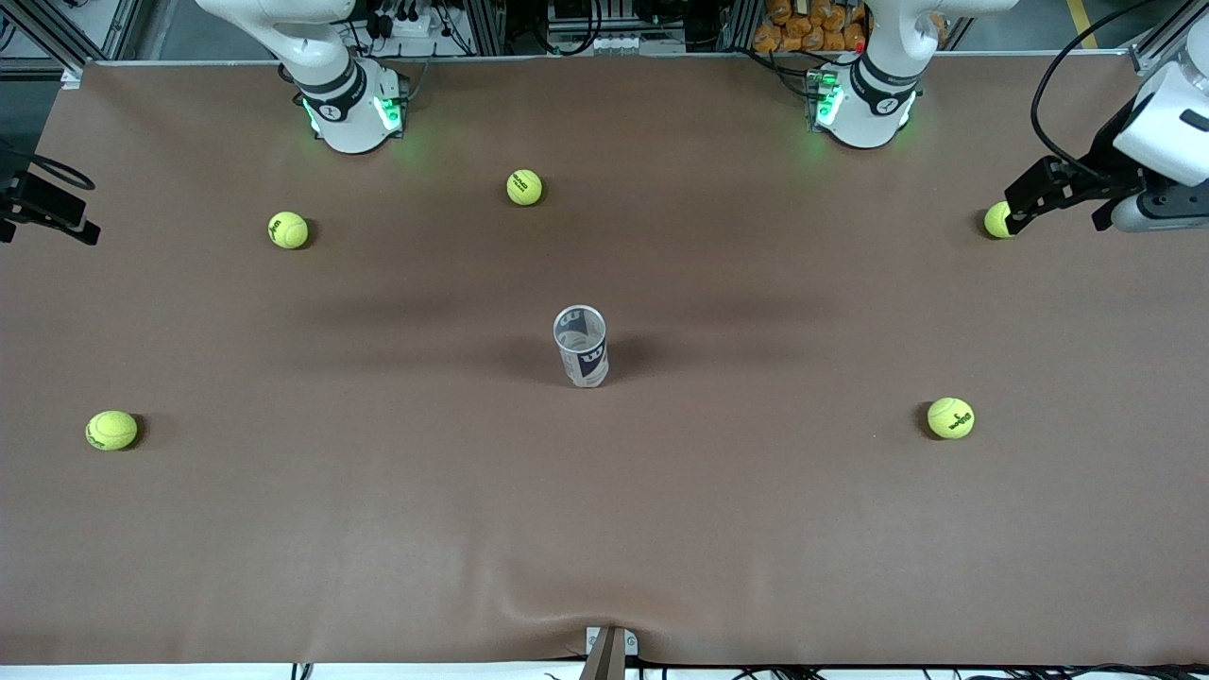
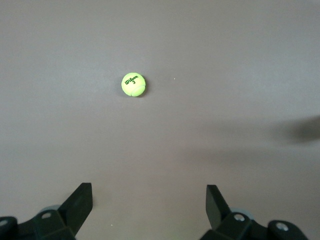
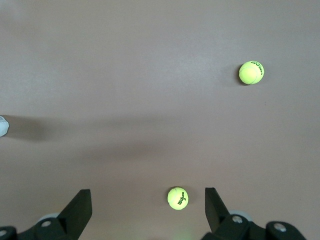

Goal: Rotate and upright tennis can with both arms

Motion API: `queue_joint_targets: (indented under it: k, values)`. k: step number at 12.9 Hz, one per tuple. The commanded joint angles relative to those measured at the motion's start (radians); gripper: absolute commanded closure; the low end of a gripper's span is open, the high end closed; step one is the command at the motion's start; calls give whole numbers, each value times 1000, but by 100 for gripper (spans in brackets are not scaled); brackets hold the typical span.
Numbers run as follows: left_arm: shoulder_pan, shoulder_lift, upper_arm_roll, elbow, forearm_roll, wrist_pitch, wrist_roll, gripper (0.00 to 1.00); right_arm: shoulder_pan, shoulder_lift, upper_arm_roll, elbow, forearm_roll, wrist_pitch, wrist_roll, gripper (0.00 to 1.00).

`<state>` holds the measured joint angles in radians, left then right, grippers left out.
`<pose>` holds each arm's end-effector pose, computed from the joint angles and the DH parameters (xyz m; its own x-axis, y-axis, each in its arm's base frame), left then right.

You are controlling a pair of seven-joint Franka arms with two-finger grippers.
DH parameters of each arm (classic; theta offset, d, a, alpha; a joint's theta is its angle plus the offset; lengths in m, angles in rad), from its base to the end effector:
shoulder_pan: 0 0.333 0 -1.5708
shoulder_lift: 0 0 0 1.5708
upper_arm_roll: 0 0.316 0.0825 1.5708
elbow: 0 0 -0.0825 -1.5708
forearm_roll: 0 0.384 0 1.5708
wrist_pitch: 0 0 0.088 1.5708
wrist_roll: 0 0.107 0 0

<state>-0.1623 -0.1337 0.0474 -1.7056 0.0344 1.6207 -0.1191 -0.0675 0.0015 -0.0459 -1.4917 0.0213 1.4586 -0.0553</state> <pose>0.5141 -0.0541 0.6366 0.9987 0.0025 0.0516 0.0036 -0.9997 -0.0221 0.5405 -0.0590 0.6509 0.9979 -0.0556 -0.0333 -0.0564 -0.9981 -0.0231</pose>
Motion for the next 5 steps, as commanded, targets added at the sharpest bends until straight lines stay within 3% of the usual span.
queue_joint_targets:
  k: [1,5]
  values:
    - [9,3,-6,27,-16,-27,56,0,2,-14,3,-5,-12,-1,0,0]
    - [7,12,-6,44,-16,-67,55,0,2,-12,3,-5,-12,-1,0,0]
